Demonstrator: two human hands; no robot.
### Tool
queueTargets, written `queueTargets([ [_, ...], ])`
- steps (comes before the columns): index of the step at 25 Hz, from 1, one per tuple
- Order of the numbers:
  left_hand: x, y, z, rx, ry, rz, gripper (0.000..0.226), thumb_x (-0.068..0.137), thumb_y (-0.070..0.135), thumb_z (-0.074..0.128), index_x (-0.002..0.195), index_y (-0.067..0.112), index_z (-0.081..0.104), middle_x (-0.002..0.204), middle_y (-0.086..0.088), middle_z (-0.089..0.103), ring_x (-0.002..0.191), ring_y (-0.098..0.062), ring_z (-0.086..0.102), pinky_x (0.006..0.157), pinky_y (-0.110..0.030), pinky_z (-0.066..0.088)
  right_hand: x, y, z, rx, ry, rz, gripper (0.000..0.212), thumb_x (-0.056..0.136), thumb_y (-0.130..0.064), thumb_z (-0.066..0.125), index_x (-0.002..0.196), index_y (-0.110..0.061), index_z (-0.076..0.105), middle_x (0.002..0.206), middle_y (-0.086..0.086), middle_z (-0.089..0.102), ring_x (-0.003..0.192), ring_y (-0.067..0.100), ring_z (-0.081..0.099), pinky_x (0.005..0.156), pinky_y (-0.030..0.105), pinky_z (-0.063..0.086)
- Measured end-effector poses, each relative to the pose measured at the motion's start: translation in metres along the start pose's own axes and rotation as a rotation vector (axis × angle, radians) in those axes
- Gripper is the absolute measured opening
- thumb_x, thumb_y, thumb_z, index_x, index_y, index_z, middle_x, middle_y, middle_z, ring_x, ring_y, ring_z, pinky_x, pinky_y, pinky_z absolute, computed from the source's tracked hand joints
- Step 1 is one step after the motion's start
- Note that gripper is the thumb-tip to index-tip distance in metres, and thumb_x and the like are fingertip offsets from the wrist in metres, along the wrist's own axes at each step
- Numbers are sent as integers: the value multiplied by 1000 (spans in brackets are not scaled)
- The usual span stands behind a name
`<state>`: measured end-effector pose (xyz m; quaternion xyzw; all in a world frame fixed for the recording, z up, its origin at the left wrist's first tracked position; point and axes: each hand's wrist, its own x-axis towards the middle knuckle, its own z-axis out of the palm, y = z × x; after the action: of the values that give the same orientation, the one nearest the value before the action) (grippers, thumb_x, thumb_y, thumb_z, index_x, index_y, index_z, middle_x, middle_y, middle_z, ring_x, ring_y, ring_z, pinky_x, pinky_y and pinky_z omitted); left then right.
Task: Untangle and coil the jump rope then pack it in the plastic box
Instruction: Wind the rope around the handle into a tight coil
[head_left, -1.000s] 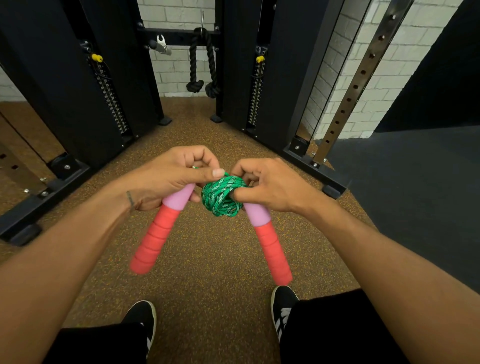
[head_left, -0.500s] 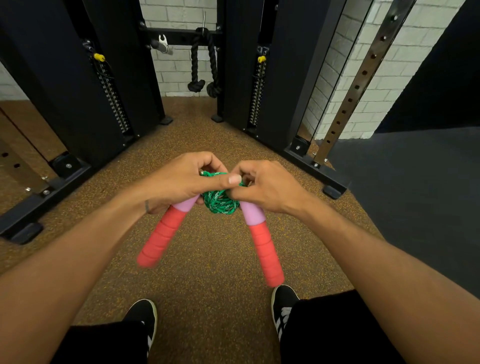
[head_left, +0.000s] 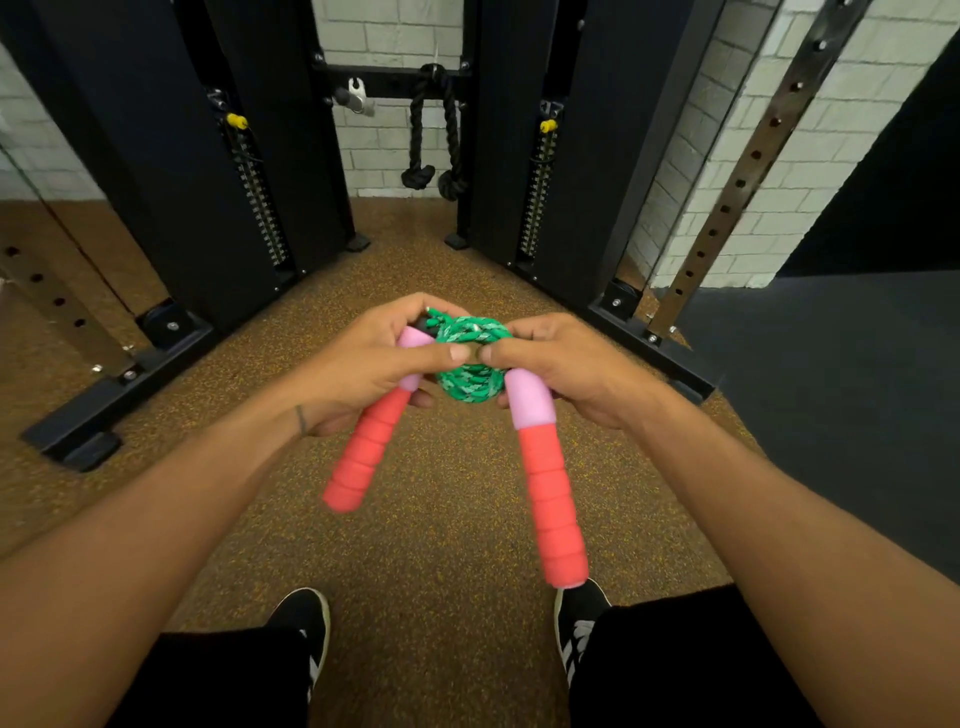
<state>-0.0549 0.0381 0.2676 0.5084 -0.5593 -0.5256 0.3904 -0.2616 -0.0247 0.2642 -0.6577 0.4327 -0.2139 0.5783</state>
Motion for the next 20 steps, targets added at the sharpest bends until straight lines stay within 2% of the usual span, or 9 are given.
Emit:
queueTargets([
  [2,-8,2,1,-51,30,24,38,81,20,76,117,14,64,117,-21,68,91,-33,67,57,-31,58,-4,-7,3,94,-72,-24,27,76,-23,81,95,-6,74,83,12,75,64,17,69,62,31,59],
  [4,-16,1,-2,-90,103,9,32,81,17,69,113,15,66,111,-22,69,84,-30,66,52,-28,56,-9,-10,10,64,-104,-49,50,71,-34,83,103,3,72,88,24,72,66,20,66,64,31,54],
  [5,-20,-1,-4,-107,138,-13,30,82,15,67,111,15,67,107,-20,70,80,-26,66,50,-26,56,-10,-10,14,35,-99,-70,54,71,-38,85,104,2,72,90,29,70,68,23,63,67,35,50],
  [7,-29,-4,-4,-138,188,-65,25,85,11,65,109,16,68,101,-15,70,73,-18,66,48,-25,56,-11,-8,27,38,-65,-116,42,72,-39,83,99,-7,77,83,20,72,66,19,62,64,33,48],
  [9,-35,-6,-1,-150,231,-101,25,85,11,66,110,17,67,105,-15,72,72,-17,69,49,-26,57,-11,-5,38,109,13,-165,25,77,-31,79,95,-14,79,82,6,77,65,11,63,58,24,51],
  [11,-45,-3,-2,-104,292,-83,28,85,15,68,112,20,65,109,-14,71,76,-18,70,50,-27,56,-12,-8,54,170,76,-199,15,85,-23,75,97,-15,78,82,3,76,64,10,62,55,21,51],
  [16,-82,34,-34,26,422,43,36,90,18,66,122,24,50,113,-10,60,74,-12,65,53,-31,56,-10,-48,94,323,98,-273,18,84,-21,74,99,-11,77,81,6,75,58,10,60,52,22,50],
  [20,-131,51,-71,70,577,133,42,90,16,66,124,20,42,106,-8,56,71,-11,65,58,-34,57,-3,-88,143,302,30,-394,24,90,-19,70,109,-5,74,89,7,75,63,7,64,56,21,51],
])
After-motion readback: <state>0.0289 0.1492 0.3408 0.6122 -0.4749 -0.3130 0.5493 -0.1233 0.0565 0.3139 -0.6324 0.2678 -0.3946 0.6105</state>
